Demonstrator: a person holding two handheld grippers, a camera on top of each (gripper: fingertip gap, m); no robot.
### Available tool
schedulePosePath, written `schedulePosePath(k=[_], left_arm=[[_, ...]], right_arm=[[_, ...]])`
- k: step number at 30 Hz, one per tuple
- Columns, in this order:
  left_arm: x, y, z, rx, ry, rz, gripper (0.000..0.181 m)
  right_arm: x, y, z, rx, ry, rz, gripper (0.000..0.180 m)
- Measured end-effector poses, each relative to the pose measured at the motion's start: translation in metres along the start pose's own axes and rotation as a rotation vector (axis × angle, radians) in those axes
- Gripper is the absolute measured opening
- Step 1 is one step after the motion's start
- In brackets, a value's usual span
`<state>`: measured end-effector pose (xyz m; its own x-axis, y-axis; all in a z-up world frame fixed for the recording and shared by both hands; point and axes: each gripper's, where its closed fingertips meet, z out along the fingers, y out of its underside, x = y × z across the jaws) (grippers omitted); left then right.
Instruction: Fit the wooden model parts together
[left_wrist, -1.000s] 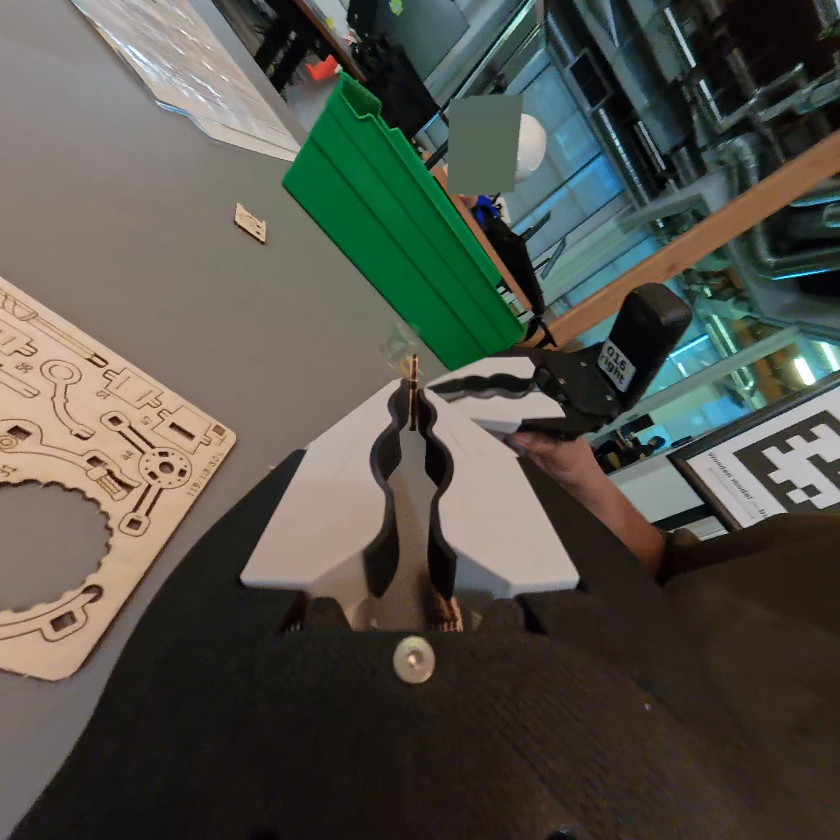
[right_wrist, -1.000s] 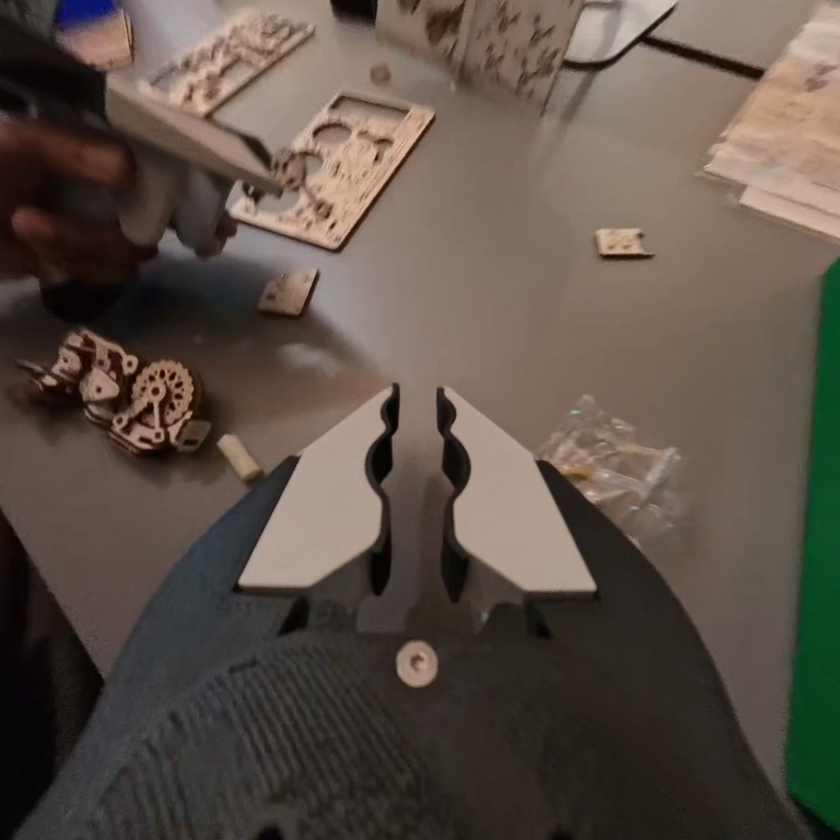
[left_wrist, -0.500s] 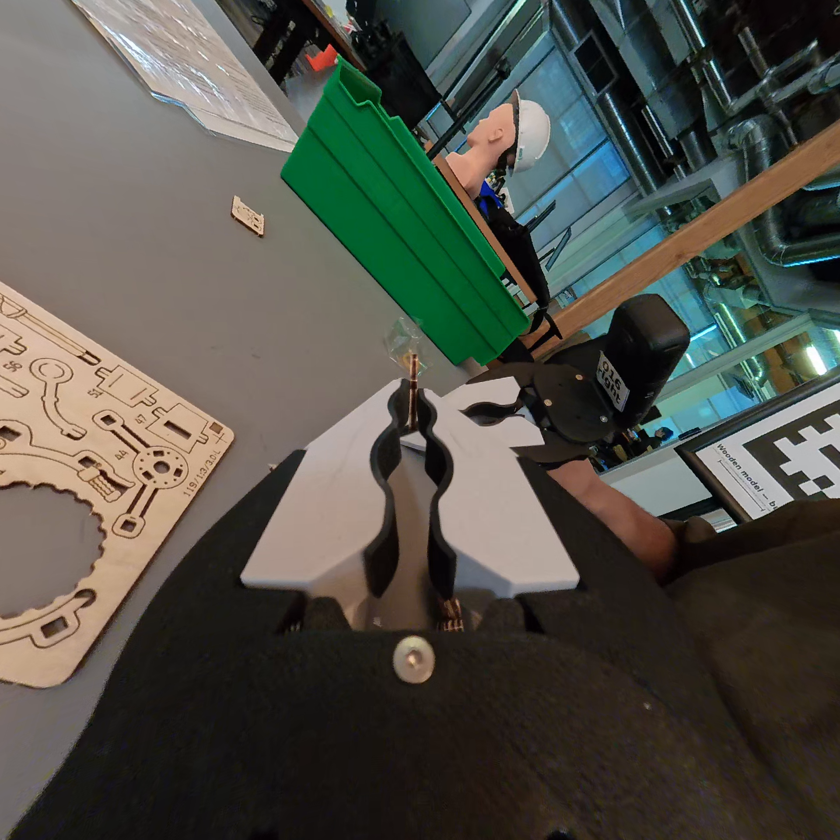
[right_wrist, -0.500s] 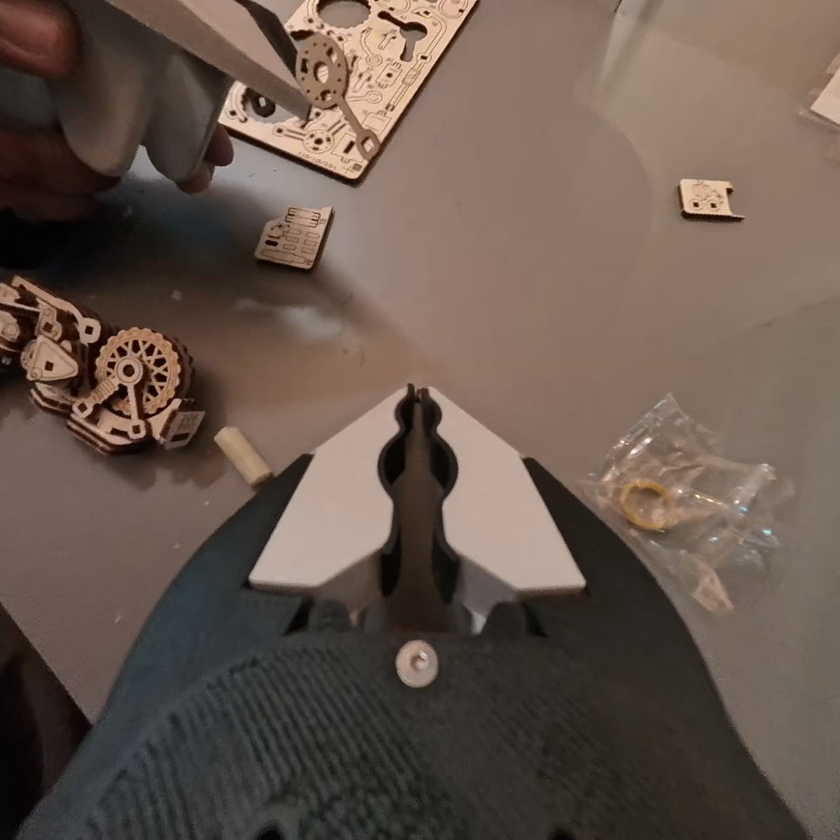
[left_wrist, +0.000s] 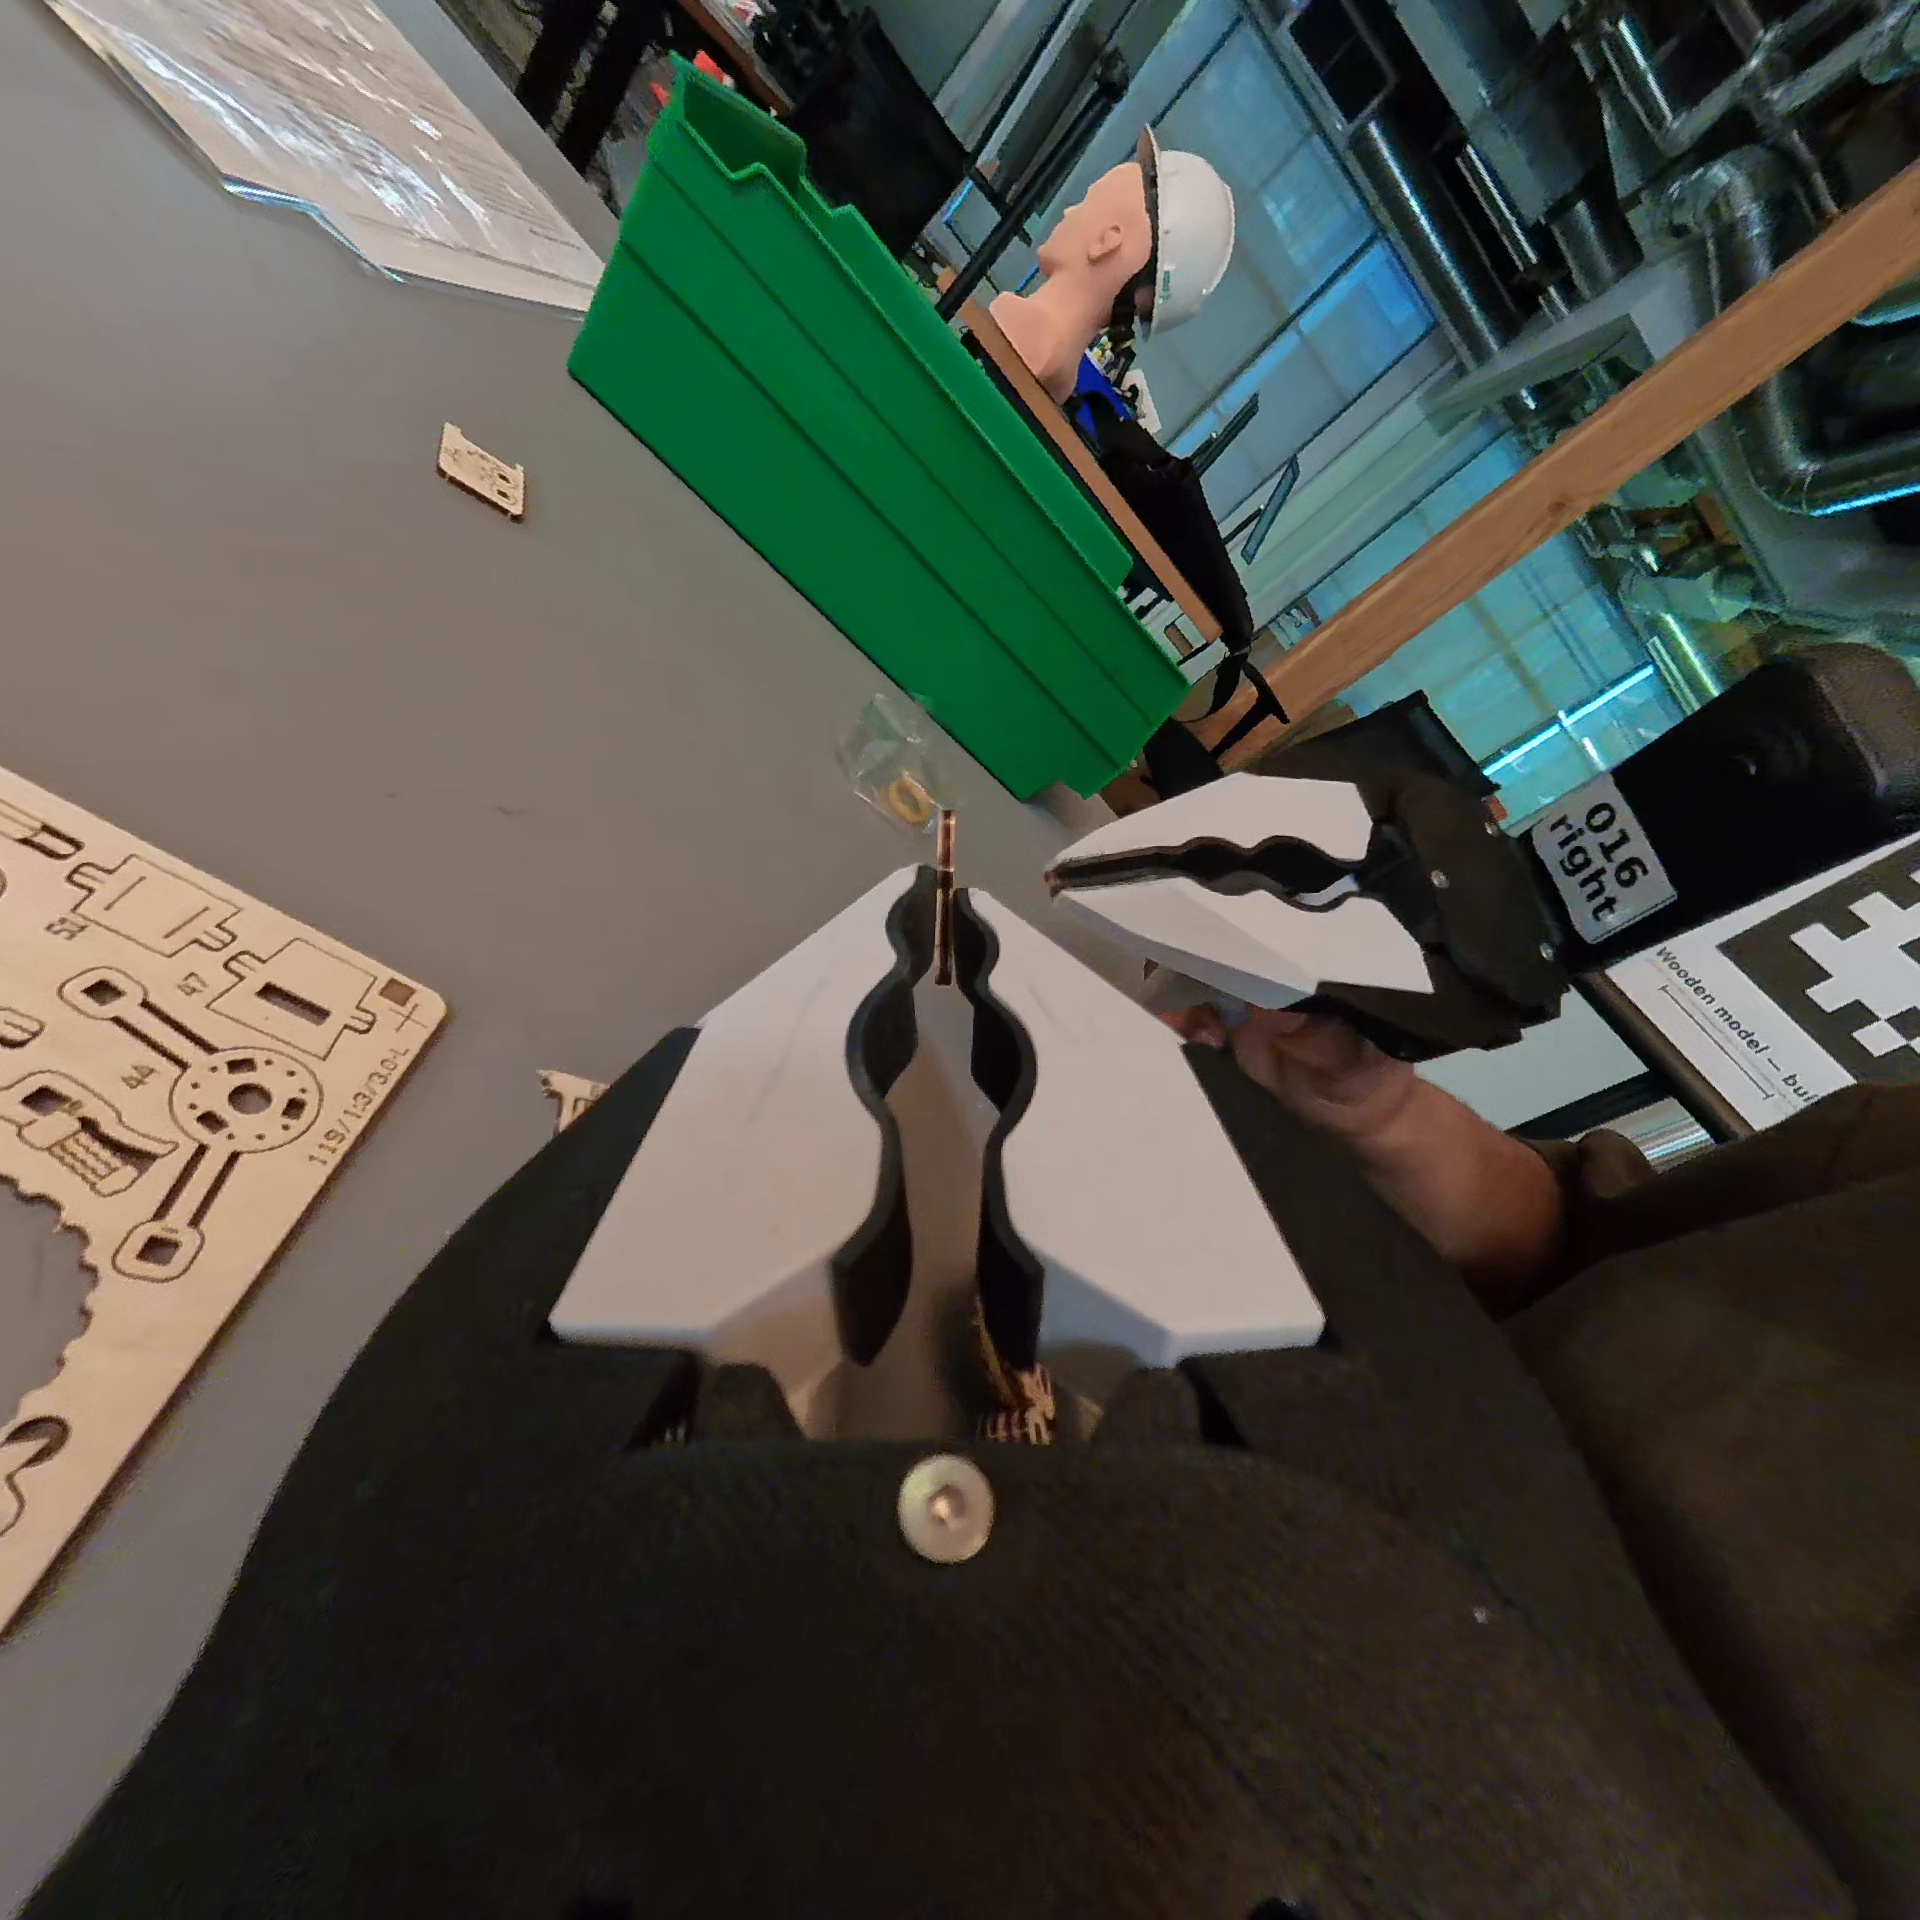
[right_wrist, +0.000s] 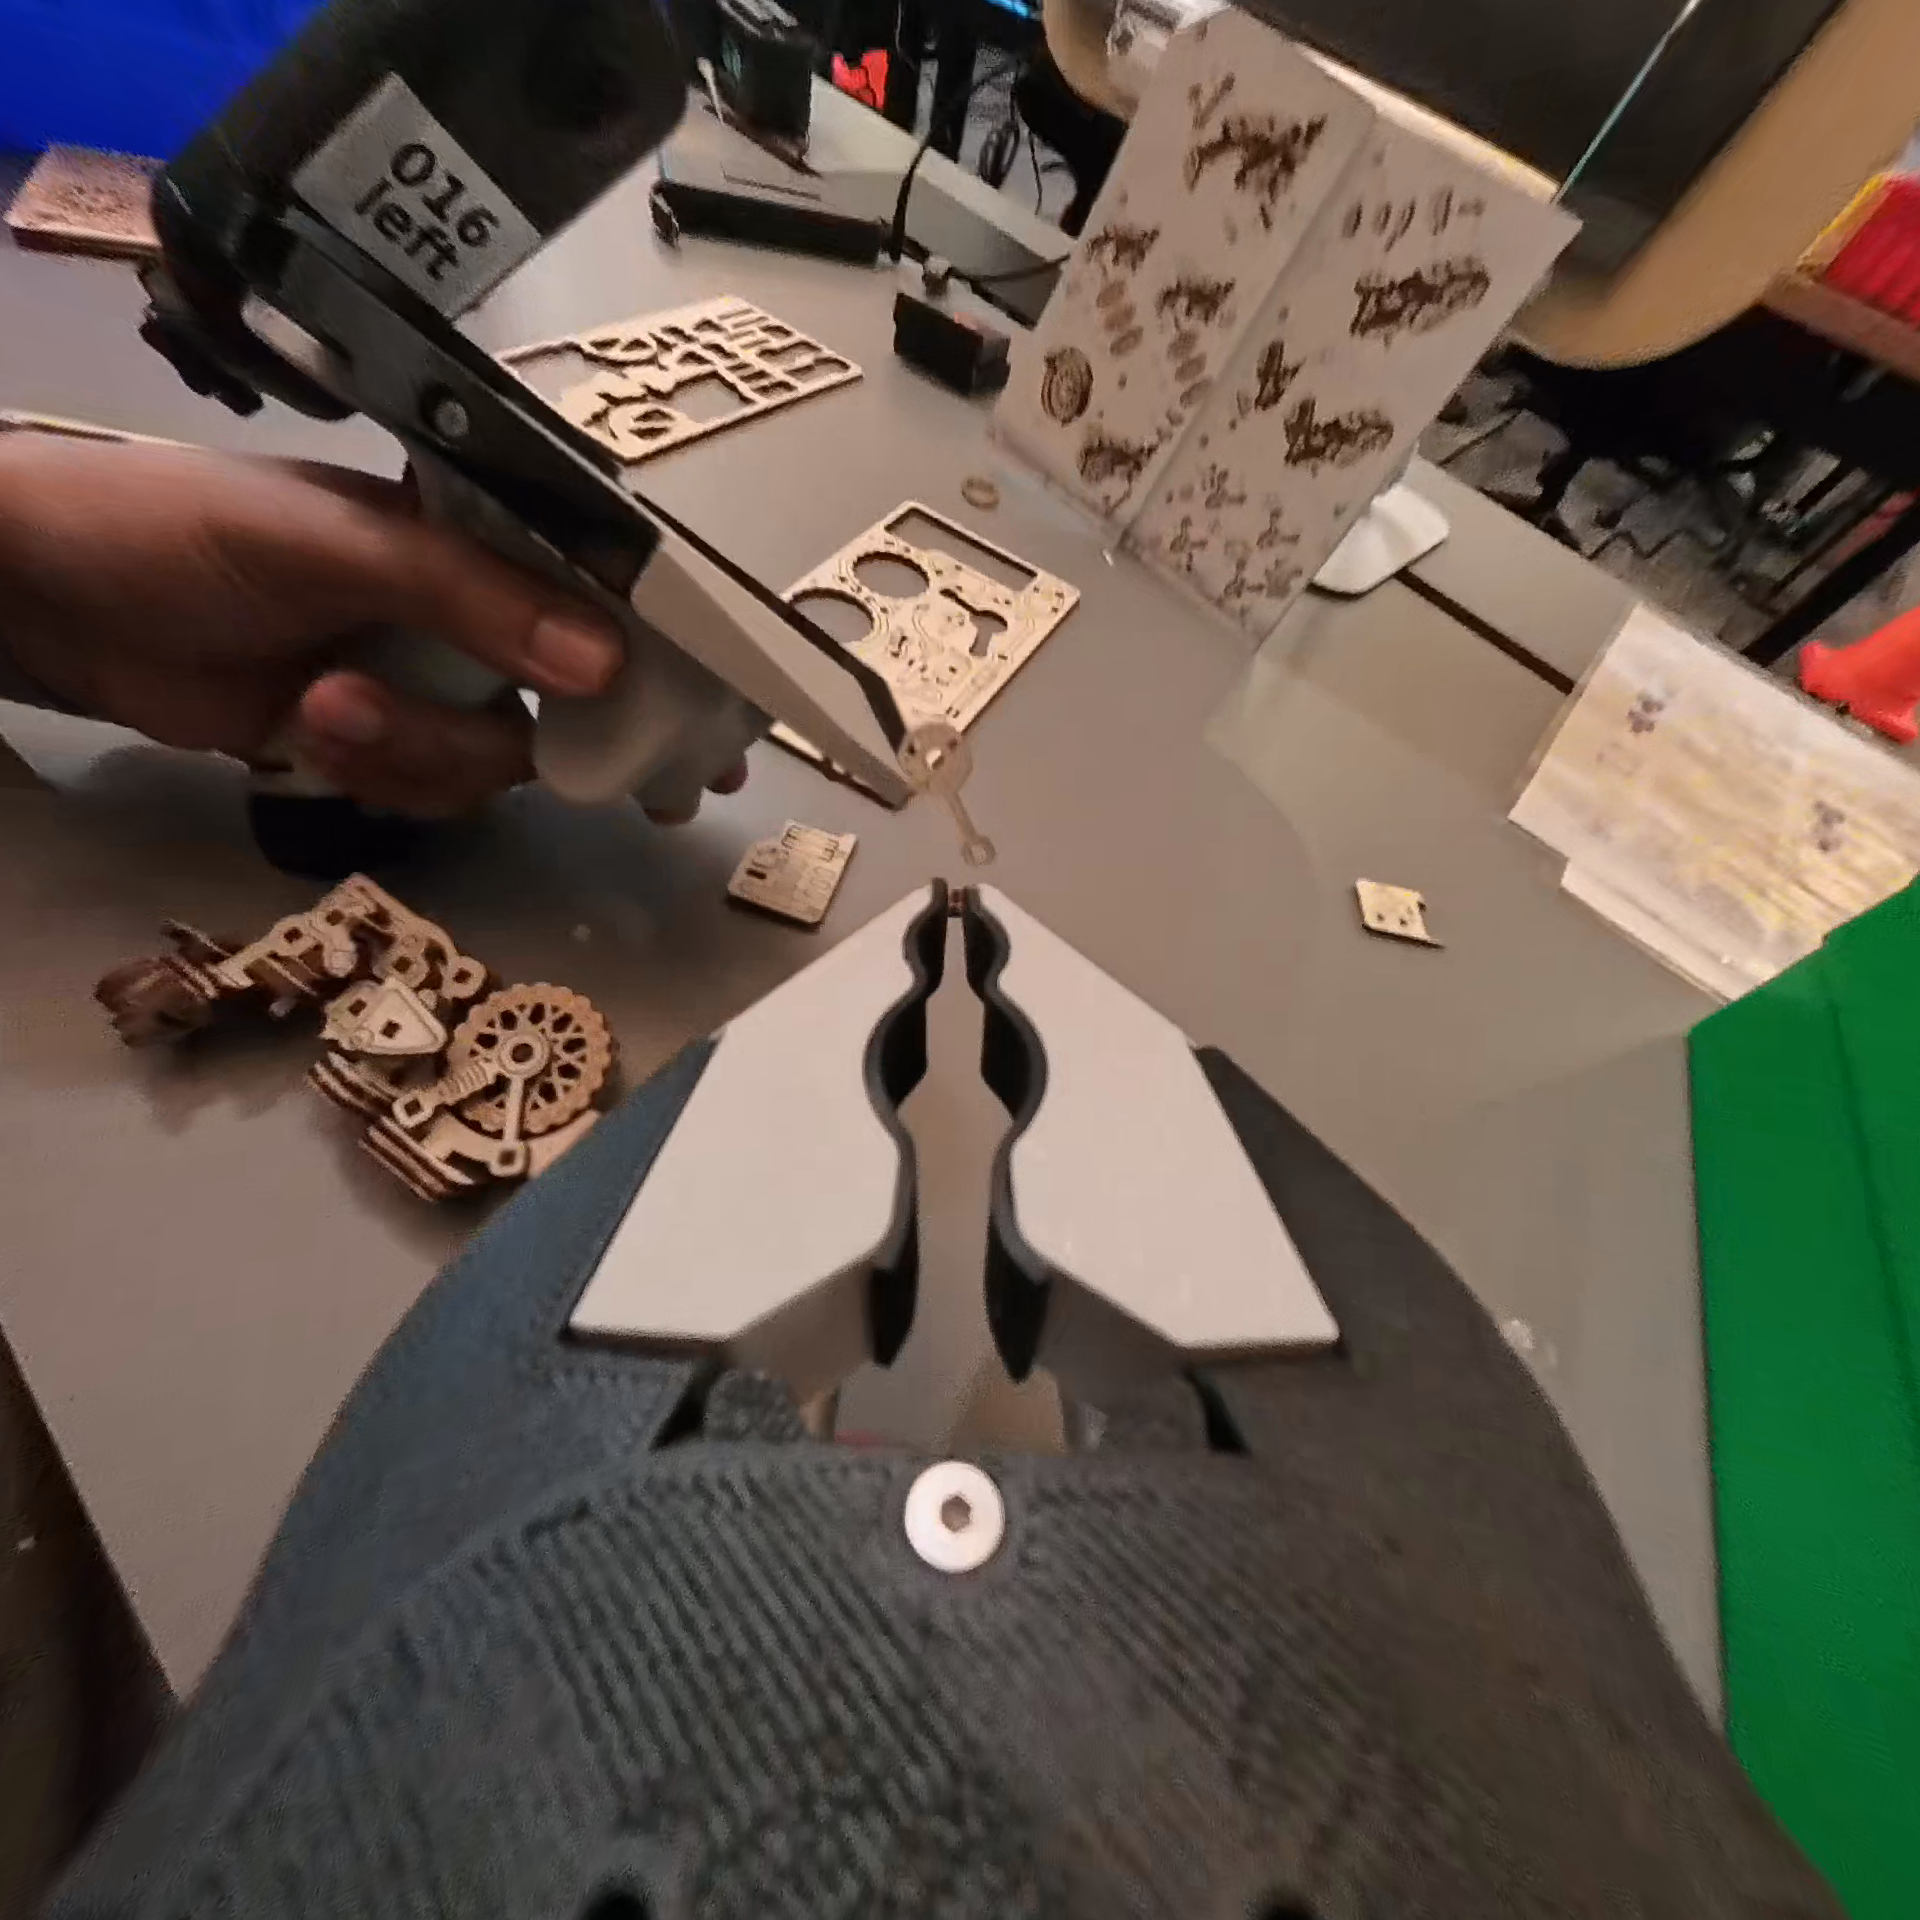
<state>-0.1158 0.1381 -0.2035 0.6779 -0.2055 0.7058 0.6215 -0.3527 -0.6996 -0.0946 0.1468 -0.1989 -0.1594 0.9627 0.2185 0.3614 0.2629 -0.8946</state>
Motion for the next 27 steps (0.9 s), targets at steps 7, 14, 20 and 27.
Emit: schedulePosePath(k=[7,14,20,27], left_arm=[[0.012,0.002,0.003,-0.009,-0.015,0.142,0.001],[0.028,-0.001,0.004,0.02,-0.083,0.438,0.0],[0.033,-0.001,0.004,0.029,-0.132,0.603,0.0],[0.03,-0.002,0.003,0.033,-0.173,0.659,0.0]], right_arm=[[-0.003,-0.017,-0.002,0.085,-0.021,0.104,0.0],[0.002,-0.023,-0.003,0.168,-0.129,0.44,0.0],[-0.001,-0.03,-0.007,0.231,-0.241,0.623,0.001],[-0.001,-0.033,-0.008,0.258,-0.297,0.721,0.0]])
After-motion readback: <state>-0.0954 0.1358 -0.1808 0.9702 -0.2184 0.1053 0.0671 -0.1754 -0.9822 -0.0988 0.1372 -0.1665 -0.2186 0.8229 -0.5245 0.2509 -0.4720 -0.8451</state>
